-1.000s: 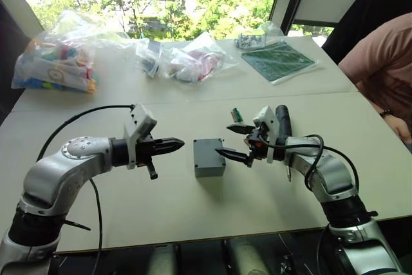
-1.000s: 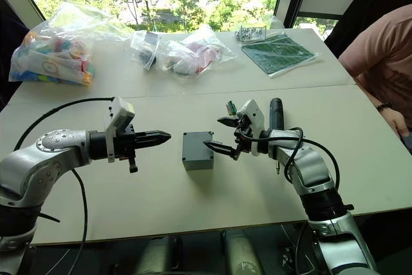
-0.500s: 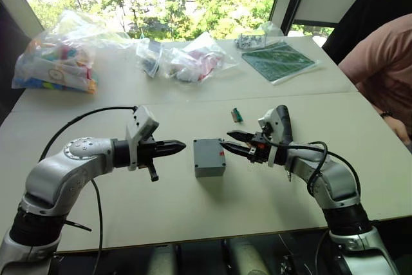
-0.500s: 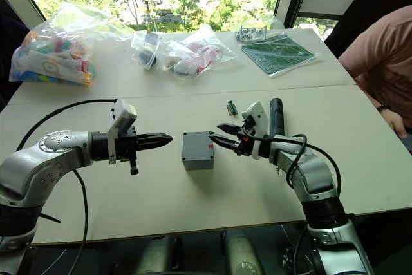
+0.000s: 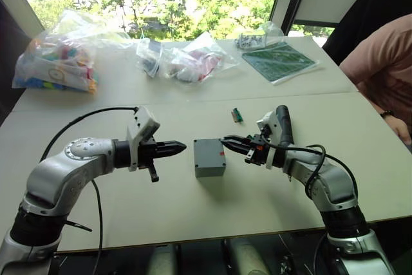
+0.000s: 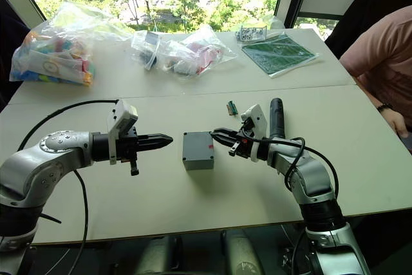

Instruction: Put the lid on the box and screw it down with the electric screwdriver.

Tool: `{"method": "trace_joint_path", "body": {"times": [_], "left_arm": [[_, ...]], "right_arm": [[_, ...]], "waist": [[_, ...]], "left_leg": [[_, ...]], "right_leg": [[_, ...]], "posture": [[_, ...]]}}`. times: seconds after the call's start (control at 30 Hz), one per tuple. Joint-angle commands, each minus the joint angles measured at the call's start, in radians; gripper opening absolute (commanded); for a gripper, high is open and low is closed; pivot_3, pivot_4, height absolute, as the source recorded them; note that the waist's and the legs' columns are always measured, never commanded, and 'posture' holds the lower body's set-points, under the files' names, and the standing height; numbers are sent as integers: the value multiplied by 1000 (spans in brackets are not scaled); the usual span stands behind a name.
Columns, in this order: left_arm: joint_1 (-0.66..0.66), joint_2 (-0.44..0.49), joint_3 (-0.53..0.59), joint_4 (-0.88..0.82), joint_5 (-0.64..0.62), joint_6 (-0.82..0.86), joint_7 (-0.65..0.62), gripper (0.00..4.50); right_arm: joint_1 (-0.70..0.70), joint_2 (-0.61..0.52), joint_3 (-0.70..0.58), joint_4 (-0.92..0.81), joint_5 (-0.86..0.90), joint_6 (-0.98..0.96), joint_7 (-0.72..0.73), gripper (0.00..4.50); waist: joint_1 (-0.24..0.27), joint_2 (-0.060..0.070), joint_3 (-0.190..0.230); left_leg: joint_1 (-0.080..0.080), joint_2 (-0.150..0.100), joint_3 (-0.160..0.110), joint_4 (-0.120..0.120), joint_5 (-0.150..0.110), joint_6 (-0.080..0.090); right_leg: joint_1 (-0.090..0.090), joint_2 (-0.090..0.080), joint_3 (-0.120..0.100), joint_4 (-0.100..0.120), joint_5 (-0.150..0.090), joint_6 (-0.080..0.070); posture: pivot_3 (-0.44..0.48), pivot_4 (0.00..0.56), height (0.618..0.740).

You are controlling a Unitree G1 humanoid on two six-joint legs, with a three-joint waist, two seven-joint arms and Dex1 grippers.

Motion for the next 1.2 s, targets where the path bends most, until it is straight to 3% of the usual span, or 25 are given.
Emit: {"method": "trace_joint_path", "body": {"times": [0.03,1.2], "left_arm": [[-9,10,9,-12,3,-14,-5,0],[6,-21,4,-21,12,-19,9,0]], "right_arm": [[0,6,-8,-48,19,-3,-2,41],[-121,-118,83,-42,-89,-19,98,41]], "waist": [[0,0,0],[0,0,0]], "left_leg": [[0,0,0,0,0,0],[0,0,0,0,0,0]], "right_leg": [[0,0,0,0,0,0],[0,0,0,0,0,0]], "posture": [[0,150,740],[0,150,740]]}}
